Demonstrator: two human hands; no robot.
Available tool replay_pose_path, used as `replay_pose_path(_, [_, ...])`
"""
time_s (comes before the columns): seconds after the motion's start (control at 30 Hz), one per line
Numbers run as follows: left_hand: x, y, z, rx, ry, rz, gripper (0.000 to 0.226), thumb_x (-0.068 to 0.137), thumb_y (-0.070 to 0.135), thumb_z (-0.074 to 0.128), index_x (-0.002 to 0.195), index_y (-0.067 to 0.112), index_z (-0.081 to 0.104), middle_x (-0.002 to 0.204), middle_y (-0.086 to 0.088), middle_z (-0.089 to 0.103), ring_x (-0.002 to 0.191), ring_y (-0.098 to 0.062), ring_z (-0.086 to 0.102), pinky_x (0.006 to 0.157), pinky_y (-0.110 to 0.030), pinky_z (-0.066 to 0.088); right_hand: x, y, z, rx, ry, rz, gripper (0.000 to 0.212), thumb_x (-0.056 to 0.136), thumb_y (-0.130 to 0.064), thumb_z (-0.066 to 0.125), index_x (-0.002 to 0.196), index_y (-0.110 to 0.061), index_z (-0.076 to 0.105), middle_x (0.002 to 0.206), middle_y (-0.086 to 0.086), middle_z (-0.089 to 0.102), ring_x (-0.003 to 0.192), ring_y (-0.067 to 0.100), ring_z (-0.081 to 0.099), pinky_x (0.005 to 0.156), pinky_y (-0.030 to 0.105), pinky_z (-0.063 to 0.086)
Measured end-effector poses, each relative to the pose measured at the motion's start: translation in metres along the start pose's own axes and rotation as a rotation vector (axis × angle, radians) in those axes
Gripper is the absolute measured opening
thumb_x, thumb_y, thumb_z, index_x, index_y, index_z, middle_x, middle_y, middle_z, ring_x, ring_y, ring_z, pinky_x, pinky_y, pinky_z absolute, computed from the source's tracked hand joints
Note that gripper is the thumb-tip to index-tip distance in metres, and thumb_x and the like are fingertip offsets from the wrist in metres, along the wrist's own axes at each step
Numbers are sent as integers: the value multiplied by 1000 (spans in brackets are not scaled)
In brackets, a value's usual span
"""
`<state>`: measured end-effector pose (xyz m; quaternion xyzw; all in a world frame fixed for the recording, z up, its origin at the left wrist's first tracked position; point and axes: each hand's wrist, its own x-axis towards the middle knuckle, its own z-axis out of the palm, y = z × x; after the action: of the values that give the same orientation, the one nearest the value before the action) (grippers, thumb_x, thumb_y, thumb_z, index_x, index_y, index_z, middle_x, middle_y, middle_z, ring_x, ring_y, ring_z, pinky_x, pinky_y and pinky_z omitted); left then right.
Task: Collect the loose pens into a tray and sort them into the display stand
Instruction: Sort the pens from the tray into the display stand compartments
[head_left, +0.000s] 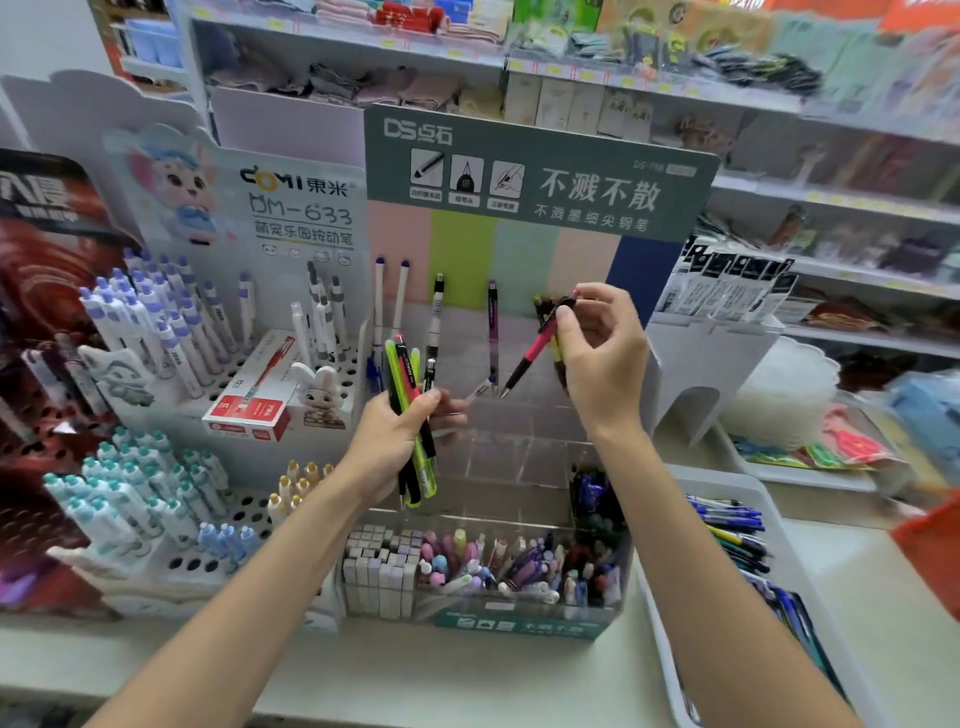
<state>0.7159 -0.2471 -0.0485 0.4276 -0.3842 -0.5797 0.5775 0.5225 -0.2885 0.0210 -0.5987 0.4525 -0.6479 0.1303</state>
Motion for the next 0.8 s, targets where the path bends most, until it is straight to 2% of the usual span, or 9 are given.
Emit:
replay_pose_path(0.1, [2,-1,-2,-2,33,-10,17,102,14,52,102,2,63,81,-7,71,72,-16,68,74,-34,59,-7,11,0,-150,-104,-110,19,90,-6,67,109,-9,63,90,-7,66,80,2,63,77,13,50])
replay_pose_path(0.17, [3,-2,-1,6,49,-12,16,102,14,53,102,3,64,79,-5,65,67,-13,62,73,-34,56,-23,22,9,-230,-208,-147,19,90,-7,67,109,-8,63,94,-1,66,80,9,63,76,18,53])
replay_pose_path(0.27, [1,-2,-1,6,81,-2,15,101,13,53,100,4,64,77,-2,57,65,-12,59,78,-40,58,-43,39,21,-322,-320,-133,21,90,-9,69,110,-7,64,102,5,64,86,12,61,81,24,53])
replay_pose_path(0.37, [-3,1,-5,12,81,10,15,102,13,52,101,3,63,75,-3,55,63,-12,59,83,-43,58,-55,48,24,-383,-394,-64,25,92,-12,67,117,-7,64,111,7,64,97,17,62,86,16,42])
replay_pose_path(0.43, [-6,3,-9,17,83,16,15,102,13,52,101,3,63,74,-3,55,64,-13,59,78,-40,60,-58,49,21,-374,-343,-90,29,92,-10,66,120,-5,64,111,7,65,93,16,62,86,18,45])
replay_pose_path(0.53, [-7,5,-14,24,90,31,14,102,13,52,102,3,63,76,-4,55,65,-13,57,69,-31,59,-57,47,18,-403,-232,-179,17,89,-8,68,105,-6,71,96,6,65,82,16,60,73,28,53])
replay_pose_path(0.63, [-10,5,-14,20,71,41,13,102,12,52,99,4,62,76,-4,54,64,-13,56,67,-29,58,-58,45,25,-490,-223,-150,12,87,-19,73,94,-9,75,88,4,60,79,18,57,63,25,46])
replay_pose_path(0.7, [-12,5,-12,16,56,43,12,101,11,53,99,4,62,75,-4,54,65,-13,55,67,-29,58,-59,44,31,-559,-226,-120,21,88,-27,72,96,-8,76,91,6,60,82,20,58,64,28,48])
replay_pose_path(0.8, [-16,6,-13,25,39,45,11,100,11,54,98,5,63,75,-2,55,65,-13,56,69,-29,57,-60,41,42,-665,-256,-57,31,91,-35,68,99,-7,77,99,10,63,94,27,57,80,39,52])
